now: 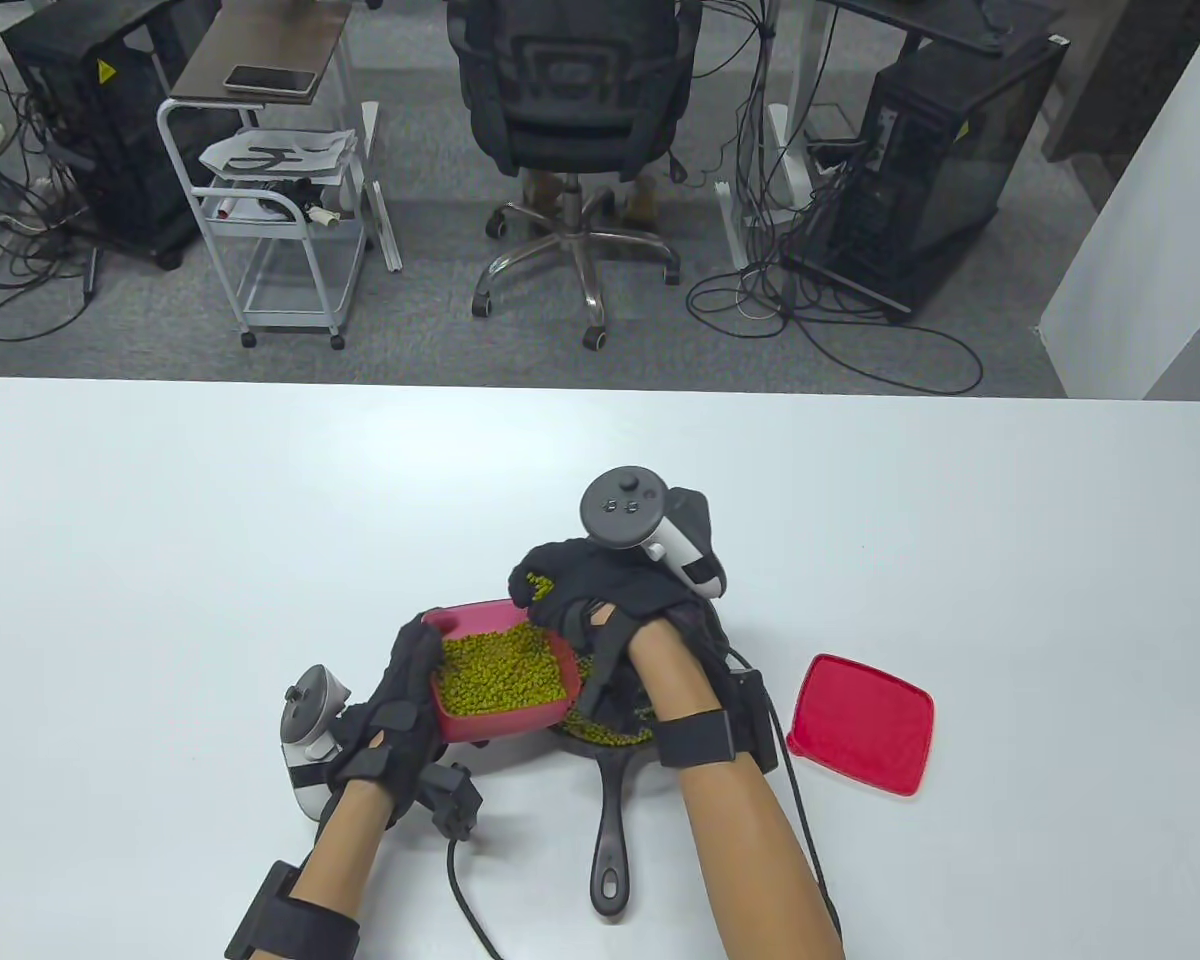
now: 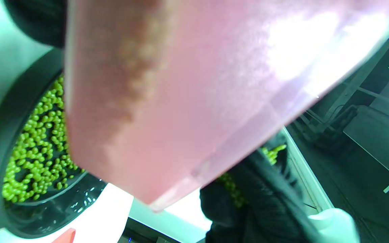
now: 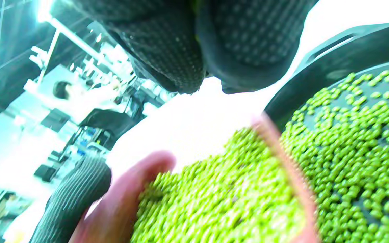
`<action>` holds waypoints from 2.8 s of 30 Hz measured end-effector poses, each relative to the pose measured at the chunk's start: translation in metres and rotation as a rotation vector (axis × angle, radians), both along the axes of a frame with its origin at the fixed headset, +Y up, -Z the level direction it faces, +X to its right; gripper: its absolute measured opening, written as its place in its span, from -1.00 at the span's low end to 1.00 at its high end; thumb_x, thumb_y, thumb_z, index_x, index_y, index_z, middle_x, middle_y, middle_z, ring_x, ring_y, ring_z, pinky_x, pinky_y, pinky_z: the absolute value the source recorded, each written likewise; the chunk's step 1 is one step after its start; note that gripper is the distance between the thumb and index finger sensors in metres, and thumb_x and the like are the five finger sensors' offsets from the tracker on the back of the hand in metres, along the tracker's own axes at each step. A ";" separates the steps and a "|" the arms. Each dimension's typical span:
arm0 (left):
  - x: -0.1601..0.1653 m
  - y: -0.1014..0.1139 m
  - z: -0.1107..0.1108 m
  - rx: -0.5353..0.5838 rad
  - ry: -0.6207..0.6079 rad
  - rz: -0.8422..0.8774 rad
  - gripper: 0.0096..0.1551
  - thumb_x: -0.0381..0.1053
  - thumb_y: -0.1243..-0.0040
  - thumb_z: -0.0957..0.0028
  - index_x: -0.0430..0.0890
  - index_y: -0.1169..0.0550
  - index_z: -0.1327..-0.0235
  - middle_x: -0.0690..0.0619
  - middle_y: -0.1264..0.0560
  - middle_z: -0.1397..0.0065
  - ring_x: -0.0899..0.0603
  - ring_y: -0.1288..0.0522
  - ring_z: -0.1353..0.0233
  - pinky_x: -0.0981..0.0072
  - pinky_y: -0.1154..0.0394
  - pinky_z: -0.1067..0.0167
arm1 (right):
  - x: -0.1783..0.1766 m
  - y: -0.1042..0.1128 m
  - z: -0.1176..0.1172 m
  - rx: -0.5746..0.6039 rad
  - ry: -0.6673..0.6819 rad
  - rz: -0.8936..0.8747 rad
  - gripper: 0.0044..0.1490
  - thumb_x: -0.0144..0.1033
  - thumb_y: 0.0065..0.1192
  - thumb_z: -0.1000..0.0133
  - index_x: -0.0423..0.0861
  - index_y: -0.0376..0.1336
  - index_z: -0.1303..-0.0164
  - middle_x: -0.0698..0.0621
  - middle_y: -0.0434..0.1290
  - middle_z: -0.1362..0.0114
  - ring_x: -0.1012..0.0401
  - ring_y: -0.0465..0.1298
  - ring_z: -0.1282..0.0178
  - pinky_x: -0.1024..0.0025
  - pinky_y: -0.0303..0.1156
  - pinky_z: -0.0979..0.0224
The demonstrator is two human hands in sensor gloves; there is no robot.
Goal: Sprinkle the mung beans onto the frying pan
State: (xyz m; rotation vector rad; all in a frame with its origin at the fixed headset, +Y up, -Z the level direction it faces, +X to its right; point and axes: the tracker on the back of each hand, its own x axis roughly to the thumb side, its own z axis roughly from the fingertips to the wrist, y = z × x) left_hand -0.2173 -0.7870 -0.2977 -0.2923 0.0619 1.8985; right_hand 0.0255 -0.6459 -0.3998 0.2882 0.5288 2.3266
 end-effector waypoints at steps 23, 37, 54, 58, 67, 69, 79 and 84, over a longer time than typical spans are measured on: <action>-0.011 0.004 -0.003 0.002 0.024 0.038 -0.03 0.55 0.15 -0.16 0.03 0.02 -0.63 -0.30 -0.12 -0.61 -0.37 -0.52 -0.13 0.05 -0.65 0.15 | 0.011 -0.071 -0.057 0.117 -0.176 0.457 -0.54 -0.57 0.45 -0.11 0.00 0.43 -0.21 -0.15 0.46 -0.41 -0.18 0.56 -0.15 0.32 0.69 0.01; -0.011 0.002 -0.004 0.004 0.011 0.010 -0.04 0.55 0.15 -0.16 0.03 0.02 -0.63 -0.31 -0.13 -0.60 -0.37 -0.52 -0.13 0.05 -0.65 0.15 | 0.046 -0.076 -0.018 -0.182 0.063 0.572 -0.52 -0.54 0.40 -0.16 -0.02 0.40 -0.30 -0.18 0.43 -0.46 -0.21 0.53 -0.23 0.26 0.67 -0.09; -0.006 0.002 -0.002 0.017 -0.011 -0.010 -0.03 0.55 0.14 -0.16 0.03 0.01 -0.63 -0.31 -0.13 -0.60 -0.38 -0.52 -0.13 0.04 -0.65 0.16 | 0.036 -0.033 0.006 -0.180 0.122 0.119 -0.31 -0.04 0.17 -0.27 -0.08 0.21 -0.57 -0.34 0.22 -0.66 -0.38 0.27 -0.48 -0.15 0.42 -0.36; -0.002 0.002 -0.003 0.019 -0.021 -0.025 -0.04 0.55 0.14 -0.16 0.02 0.01 -0.63 -0.31 -0.13 -0.60 -0.38 -0.52 -0.13 0.04 -0.65 0.15 | 0.019 0.000 0.022 -0.070 0.181 0.014 -0.32 -0.07 0.21 -0.26 -0.09 0.23 -0.56 -0.34 0.24 -0.65 -0.38 0.29 -0.47 -0.15 0.42 -0.35; 0.004 0.003 0.000 0.032 -0.033 -0.025 -0.03 0.55 0.15 -0.16 0.02 0.02 -0.63 -0.31 -0.13 -0.60 -0.38 -0.52 -0.13 0.05 -0.65 0.15 | -0.052 0.003 0.050 0.038 0.358 0.159 -0.35 -0.14 0.32 -0.23 -0.08 0.27 -0.52 -0.31 0.28 -0.63 -0.35 0.33 -0.45 -0.09 0.46 -0.33; 0.005 0.002 0.002 0.031 -0.029 -0.009 -0.03 0.55 0.15 -0.16 0.02 0.02 -0.63 -0.31 -0.13 -0.60 -0.38 -0.52 -0.13 0.05 -0.65 0.15 | -0.066 -0.005 0.053 0.063 0.361 0.299 -0.32 -0.15 0.35 -0.22 -0.09 0.25 -0.53 -0.31 0.24 -0.65 -0.34 0.31 -0.47 -0.03 0.47 -0.34; 0.008 -0.001 0.004 0.038 -0.015 0.017 -0.04 0.52 0.13 -0.19 0.01 0.05 -0.63 -0.33 -0.07 -0.61 -0.40 -0.49 -0.15 0.02 -0.62 0.15 | -0.090 -0.023 0.055 -0.060 0.347 0.445 0.09 0.03 0.53 -0.07 -0.10 0.01 -0.67 -0.39 0.03 -0.68 -0.38 0.20 -0.48 -0.03 0.49 -0.32; 0.009 -0.004 0.005 0.032 0.013 0.021 -0.04 0.51 0.14 -0.18 0.00 0.06 -0.62 -0.33 -0.07 -0.61 -0.41 -0.49 -0.14 0.01 -0.62 0.17 | -0.094 -0.027 0.056 -0.040 0.321 0.383 -0.06 -0.23 0.60 -0.07 -0.08 0.11 -0.58 -0.33 0.14 -0.62 -0.32 0.32 -0.35 0.14 0.60 -0.19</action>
